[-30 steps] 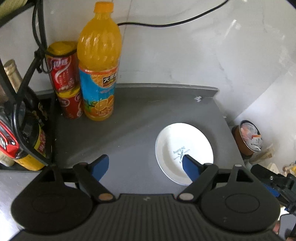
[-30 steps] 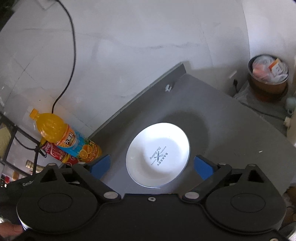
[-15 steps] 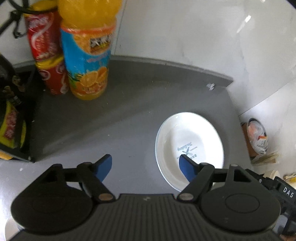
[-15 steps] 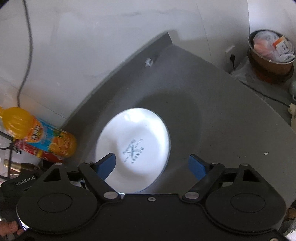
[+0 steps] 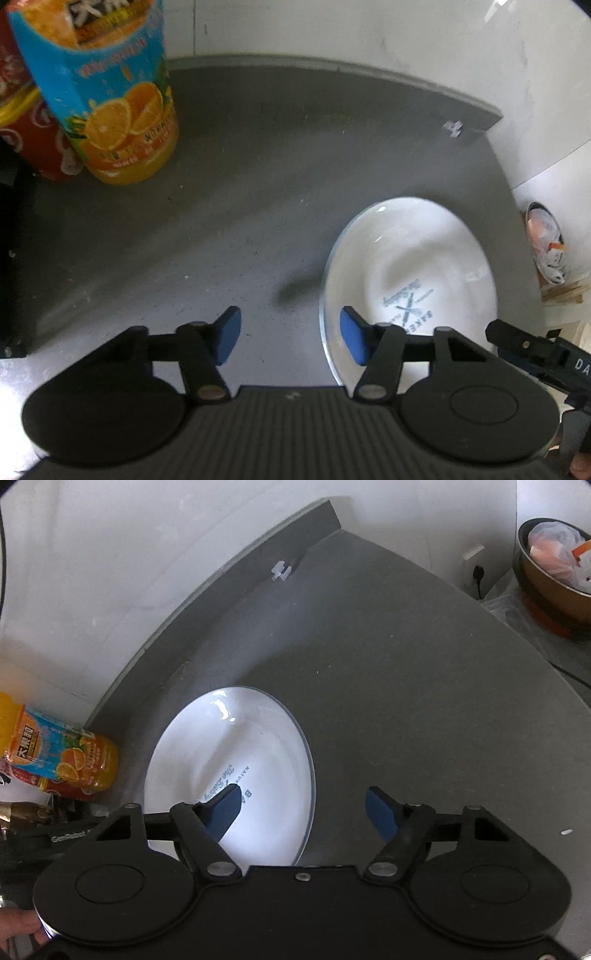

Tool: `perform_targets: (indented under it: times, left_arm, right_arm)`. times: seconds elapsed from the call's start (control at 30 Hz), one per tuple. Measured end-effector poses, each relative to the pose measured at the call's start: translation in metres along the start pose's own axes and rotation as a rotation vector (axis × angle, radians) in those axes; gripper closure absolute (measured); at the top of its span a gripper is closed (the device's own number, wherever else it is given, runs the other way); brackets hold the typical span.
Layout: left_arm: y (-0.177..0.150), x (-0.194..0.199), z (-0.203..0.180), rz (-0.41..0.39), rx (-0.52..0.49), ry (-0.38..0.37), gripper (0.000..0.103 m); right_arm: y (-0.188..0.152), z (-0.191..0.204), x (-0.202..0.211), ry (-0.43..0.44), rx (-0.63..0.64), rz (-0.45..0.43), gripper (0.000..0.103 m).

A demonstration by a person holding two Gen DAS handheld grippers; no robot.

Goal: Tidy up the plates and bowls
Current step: 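Close both grippers on the rim of the 'Bakery' plate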

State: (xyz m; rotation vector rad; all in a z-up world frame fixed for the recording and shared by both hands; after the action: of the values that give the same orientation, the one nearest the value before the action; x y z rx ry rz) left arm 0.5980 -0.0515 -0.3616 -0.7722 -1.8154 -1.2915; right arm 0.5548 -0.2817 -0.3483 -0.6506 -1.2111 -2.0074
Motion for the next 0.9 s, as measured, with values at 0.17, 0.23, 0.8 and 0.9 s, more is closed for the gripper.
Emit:
perform_targets:
  times: [0.17,0.23,0.8,0.9]
  left_arm:
    - [-0.001,-0.011,0.001,0.019,0.041,-0.012,0.054]
    - [0.0,-0.012,-0.003,0.019,0.033,-0.021,0.059]
    - [0.003,-0.023,-0.014,0.016,0.12,-0.095,0.088]
    - [0.002,-0.02,-0.014,0.013,0.109,-0.095,0.089]
  right_arm:
    - [-0.001,0.001,-0.011,0.015,-0.008,0.017,0.048]
    - [-0.001,-0.001,-0.016,0.017,-0.012,0.027,0.059]
    - [0.003,-0.006,-0.025,0.054,-0.067,0.025,0.092]
    - [0.004,-0.001,-0.019,0.055,-0.026,0.009,0.094]
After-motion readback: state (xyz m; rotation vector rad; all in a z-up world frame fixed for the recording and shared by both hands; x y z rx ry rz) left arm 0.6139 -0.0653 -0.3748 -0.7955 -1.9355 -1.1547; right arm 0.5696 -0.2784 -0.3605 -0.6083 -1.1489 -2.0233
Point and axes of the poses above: each gripper's, at about its wrist camera, not at the fingertips, and x roughly against the way its jaws point, z to its left, y to its top, the point moved 10 cm from there along -x, roughly the way its jaws point, and after that the axes turned 15 degrees about -z, right-handed, at the moved point
